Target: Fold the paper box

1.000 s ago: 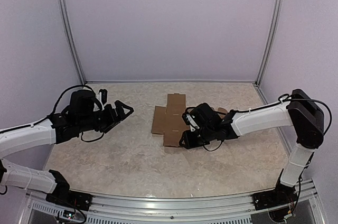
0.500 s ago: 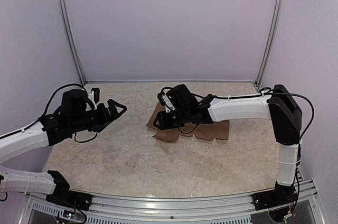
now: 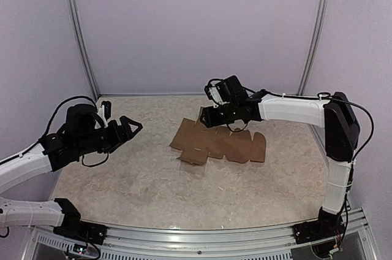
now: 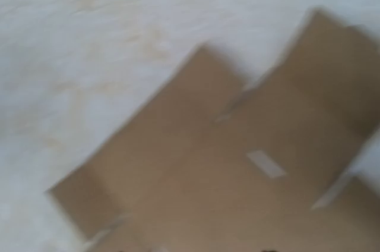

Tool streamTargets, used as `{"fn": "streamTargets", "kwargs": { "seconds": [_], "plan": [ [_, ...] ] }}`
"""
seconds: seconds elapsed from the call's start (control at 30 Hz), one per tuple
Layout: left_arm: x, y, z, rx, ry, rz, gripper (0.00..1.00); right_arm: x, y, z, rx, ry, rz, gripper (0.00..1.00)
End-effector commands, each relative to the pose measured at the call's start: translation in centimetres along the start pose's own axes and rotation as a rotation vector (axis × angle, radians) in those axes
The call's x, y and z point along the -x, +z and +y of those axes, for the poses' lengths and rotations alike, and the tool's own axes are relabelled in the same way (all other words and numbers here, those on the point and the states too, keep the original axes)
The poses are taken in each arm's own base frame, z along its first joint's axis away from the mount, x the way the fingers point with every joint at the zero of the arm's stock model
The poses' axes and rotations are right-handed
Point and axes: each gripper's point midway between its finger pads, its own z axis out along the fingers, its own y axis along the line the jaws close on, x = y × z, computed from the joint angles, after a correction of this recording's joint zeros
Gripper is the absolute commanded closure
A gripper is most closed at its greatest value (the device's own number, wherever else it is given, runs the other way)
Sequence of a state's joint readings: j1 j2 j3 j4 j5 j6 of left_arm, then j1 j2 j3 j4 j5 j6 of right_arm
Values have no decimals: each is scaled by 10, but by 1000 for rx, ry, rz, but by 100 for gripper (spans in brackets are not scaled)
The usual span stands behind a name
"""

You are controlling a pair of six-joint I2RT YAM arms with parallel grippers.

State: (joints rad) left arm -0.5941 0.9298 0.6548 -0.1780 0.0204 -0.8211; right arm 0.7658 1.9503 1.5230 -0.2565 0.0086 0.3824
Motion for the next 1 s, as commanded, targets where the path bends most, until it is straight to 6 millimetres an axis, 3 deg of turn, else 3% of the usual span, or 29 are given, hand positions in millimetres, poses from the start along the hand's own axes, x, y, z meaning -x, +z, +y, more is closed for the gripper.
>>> {"fn": "streamTargets", "kwargs": {
  "seconds": [0.0, 0.17, 0.57, 0.73, 0.97],
  "plan": [
    [-4, -2, 11, 40, 21, 12, 9, 17, 0, -39, -72, -22, 3, 49],
    [-5, -4, 14, 54, 25, 15, 8, 26, 22, -81, -89, 27, 25, 45],
    [5, -22, 23, 101, 37, -34, 1, 34, 86, -135, 36, 159, 63, 33],
    [7, -22, 24, 106, 44, -35, 1, 24, 109, -142, 134, 223, 106, 29],
    [10, -20, 22, 110, 57, -33, 1, 21, 120, -148, 180, 252, 101, 30]
  ]
}}
